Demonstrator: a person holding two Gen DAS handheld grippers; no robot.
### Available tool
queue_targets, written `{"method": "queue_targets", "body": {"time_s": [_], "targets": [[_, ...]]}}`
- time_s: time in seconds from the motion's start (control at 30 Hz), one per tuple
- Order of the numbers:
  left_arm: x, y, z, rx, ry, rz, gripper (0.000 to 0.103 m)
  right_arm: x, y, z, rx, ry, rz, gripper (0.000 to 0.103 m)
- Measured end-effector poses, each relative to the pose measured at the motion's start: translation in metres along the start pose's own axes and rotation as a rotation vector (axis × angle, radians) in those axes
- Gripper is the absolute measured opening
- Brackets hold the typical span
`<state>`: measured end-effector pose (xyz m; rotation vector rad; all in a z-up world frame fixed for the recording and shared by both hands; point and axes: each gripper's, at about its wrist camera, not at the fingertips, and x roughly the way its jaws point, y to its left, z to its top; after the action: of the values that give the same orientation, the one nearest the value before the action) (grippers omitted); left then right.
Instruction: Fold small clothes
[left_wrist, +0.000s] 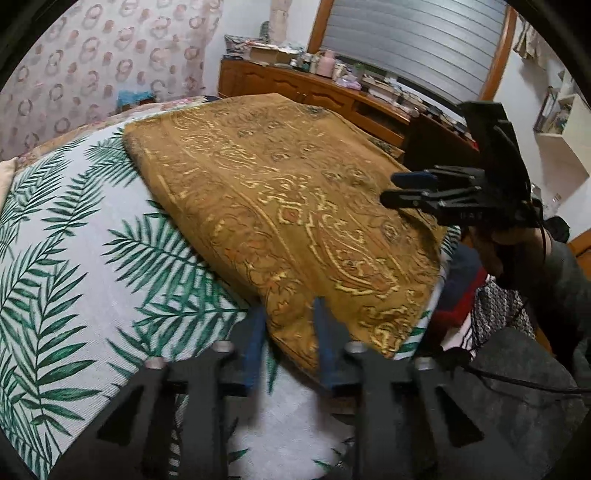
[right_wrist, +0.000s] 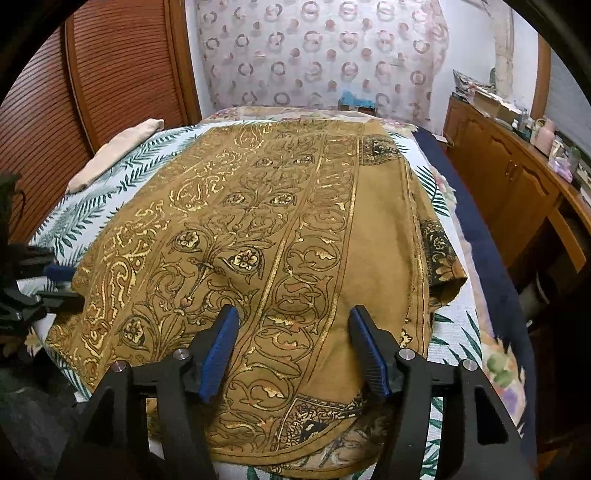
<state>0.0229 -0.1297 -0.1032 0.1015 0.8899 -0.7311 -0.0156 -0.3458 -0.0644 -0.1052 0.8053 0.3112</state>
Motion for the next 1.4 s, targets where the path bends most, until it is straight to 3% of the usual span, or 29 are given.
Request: {"method": "queue_targets", "body": {"time_s": [0.07,0.3,0.57,0.77,0.97,1.2,1.33,1.37,1.4], "targets": [[-0.004,-0.002,0.006,0.005,-0.015,0.000,0.006,-0.001,0.002,0.000,0.002,0.000,0.002,0.064],[-0.032,-0.004,0.065,0.002,-0.167,-0.052,0.004,-0.021,0.009,0.004,0.000,-0.026,0.041,0.065],[-0.012,0.016,0.116,-0.023,-0.203,-0.036,0.004,-0.064,0.022,0.009,-0.020,-0.121,0.102,0.066],[0.007,0.032,0.126,-0.052,-0.181,-0.014,0.004,-0.075,0.032,0.003,-0.058,-0.135,0.110,0.070],[0.019,0.040,0.129,-0.073,-0.170,0.005,0.004,-0.049,0.030,-0.003,-0.088,-0.047,0.105,0.073],[0.022,0.048,0.128,-0.092,-0.168,0.013,0.004,-0.020,0.019,-0.010,-0.096,0.029,0.018,0.073],[0.016,0.050,0.126,-0.103,-0.178,0.016,0.004,-0.018,0.009,-0.004,-0.075,0.009,0.001,0.072],[0.015,0.050,0.125,-0.103,-0.182,0.017,0.004,-0.020,0.007,-0.003,-0.074,-0.001,-0.006,0.069],[0.012,0.050,0.124,-0.104,-0.187,0.017,0.004,-0.020,0.010,-0.003,-0.074,-0.011,-0.006,0.053]]}}
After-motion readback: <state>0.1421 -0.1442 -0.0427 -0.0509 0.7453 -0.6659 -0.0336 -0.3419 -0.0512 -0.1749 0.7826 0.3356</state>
